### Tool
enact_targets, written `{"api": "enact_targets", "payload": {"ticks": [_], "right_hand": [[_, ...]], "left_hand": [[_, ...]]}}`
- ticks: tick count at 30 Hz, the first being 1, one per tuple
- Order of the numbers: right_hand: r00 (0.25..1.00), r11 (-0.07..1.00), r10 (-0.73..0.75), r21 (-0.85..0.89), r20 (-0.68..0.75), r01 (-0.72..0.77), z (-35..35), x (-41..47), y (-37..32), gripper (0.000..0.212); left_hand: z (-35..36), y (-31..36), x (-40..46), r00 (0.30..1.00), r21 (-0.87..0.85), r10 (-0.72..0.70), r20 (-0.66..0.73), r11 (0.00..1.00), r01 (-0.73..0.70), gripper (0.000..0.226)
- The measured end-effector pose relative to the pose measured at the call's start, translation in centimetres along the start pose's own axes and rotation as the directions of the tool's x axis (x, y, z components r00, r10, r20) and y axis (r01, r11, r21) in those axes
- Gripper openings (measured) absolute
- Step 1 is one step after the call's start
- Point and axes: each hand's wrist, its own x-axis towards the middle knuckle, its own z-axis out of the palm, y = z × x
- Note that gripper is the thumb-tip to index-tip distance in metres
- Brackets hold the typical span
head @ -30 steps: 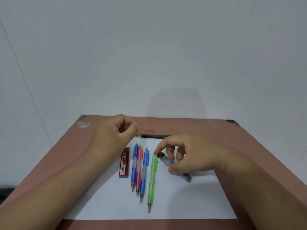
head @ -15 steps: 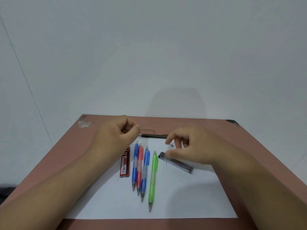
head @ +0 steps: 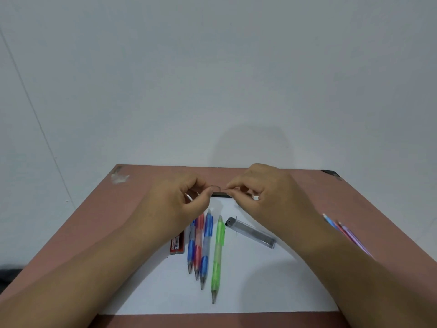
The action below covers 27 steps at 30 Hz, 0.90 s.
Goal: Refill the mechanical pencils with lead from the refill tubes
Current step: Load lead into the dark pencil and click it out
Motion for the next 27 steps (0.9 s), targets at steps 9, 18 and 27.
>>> {"api": "enact_targets", "payload": {"ticks": [9, 18, 27], "right_hand": [[0.999, 1.000, -0.015, -0.025, -0.028, 0.015, 0.2, 0.1, 0.3, 0.010], [0.969, 0.963, 0.241, 0.137, -0.059, -0.232, -0.7, -0.2, 0.2, 0.011], [0.852, 0.753, 0.523, 0.488, -0.037, -0.442, -1.1, -0.1, 0.2, 0.010]], "left_hand": [[0.1, -0.1, 0.0, 1.000, -0.105, 0.008, -0.016, 0.994, -0.009, 0.014], [0.1, -0.2, 0.3, 0.993, -0.109, -0.118, 0.025, 0.987, 0.120, 0.014], [0.0, 0.4, 2.3, 0.967, 0.314, -0.124, 0.221, 0.948, 0.050, 0.011]]}}
